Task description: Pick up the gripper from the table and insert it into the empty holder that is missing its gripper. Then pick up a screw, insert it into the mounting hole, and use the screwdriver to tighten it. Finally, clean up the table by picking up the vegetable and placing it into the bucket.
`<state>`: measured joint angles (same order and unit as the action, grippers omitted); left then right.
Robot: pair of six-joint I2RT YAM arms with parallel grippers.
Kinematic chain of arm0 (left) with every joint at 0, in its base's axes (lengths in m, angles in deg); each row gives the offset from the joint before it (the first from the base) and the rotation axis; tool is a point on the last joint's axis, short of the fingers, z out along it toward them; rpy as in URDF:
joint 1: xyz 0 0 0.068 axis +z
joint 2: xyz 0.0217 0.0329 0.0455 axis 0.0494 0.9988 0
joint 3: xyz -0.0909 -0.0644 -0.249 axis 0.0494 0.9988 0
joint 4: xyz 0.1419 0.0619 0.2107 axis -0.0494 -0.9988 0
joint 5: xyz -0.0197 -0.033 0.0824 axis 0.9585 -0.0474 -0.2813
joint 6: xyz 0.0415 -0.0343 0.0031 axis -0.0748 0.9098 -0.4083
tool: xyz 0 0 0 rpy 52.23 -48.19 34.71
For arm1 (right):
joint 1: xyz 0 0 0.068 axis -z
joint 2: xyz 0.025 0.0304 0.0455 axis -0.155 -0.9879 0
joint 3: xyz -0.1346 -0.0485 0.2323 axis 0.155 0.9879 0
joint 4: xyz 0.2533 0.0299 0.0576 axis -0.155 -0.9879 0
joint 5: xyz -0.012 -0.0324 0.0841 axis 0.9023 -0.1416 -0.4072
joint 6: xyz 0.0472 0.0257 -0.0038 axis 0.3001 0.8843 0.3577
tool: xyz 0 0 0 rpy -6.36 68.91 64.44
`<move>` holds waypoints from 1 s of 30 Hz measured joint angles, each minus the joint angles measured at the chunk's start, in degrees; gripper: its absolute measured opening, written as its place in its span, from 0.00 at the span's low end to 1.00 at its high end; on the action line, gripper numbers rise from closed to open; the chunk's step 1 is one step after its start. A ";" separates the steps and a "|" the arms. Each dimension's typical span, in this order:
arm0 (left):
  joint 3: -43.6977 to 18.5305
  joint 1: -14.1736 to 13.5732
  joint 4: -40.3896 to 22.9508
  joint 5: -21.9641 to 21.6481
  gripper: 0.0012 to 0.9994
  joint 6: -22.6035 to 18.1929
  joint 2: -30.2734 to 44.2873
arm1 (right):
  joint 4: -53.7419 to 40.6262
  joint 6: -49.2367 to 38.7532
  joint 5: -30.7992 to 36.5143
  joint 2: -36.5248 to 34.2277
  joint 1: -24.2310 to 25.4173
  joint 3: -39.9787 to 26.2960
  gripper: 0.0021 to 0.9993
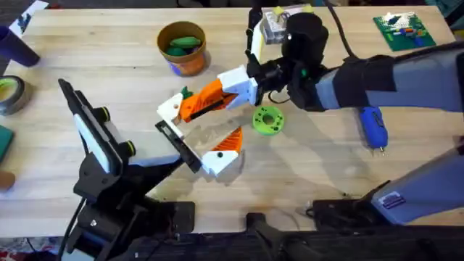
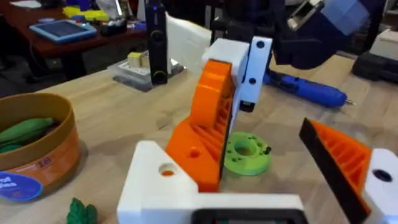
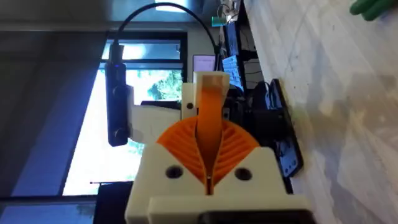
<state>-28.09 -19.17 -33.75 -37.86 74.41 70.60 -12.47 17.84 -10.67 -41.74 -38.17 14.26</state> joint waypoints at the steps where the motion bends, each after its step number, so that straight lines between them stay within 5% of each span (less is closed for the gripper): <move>1: 0.00 0.04 0.12 -0.22 0.99 -0.05 0.00 | -0.18 0.00 0.16 -0.07 -0.04 -0.29 0.02; 10: -0.02 0.09 -0.30 -1.29 0.99 0.84 0.00 | -9.39 -3.94 0.90 -0.21 -0.72 -2.35 0.02; 30: -0.02 0.42 -0.39 -3.97 0.99 2.16 0.00 | -10.19 -5.44 -1.28 -8.89 -3.97 -12.57 0.02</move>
<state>-28.11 -18.75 -34.14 -41.82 76.57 70.60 -22.66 12.40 -11.96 -50.63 -42.14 1.68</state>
